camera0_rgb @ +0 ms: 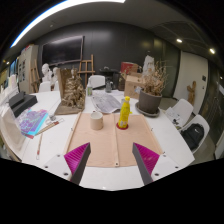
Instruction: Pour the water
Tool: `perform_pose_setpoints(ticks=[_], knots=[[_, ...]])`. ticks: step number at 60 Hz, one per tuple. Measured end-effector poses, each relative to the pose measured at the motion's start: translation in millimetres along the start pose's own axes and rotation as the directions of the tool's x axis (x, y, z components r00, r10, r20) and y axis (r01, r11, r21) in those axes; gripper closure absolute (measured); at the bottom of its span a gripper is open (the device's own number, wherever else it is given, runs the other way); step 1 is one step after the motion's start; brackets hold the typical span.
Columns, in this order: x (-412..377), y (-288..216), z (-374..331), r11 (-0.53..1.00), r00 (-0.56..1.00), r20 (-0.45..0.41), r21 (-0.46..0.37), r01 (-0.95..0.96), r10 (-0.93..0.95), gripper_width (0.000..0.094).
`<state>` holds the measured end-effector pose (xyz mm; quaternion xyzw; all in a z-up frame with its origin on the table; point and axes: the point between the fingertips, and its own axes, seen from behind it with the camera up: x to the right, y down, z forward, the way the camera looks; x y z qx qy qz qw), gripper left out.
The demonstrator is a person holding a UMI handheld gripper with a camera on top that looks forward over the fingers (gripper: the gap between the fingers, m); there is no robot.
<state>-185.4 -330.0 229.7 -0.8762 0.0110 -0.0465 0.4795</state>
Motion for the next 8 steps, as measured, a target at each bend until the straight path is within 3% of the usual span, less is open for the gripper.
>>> perform_pose_setpoints(ticks=[8], knots=[[4.7, 12.2, -8.0, 1.000, 0.999, 0.033, -0.024, -0.007, 0.008, 0.0080]])
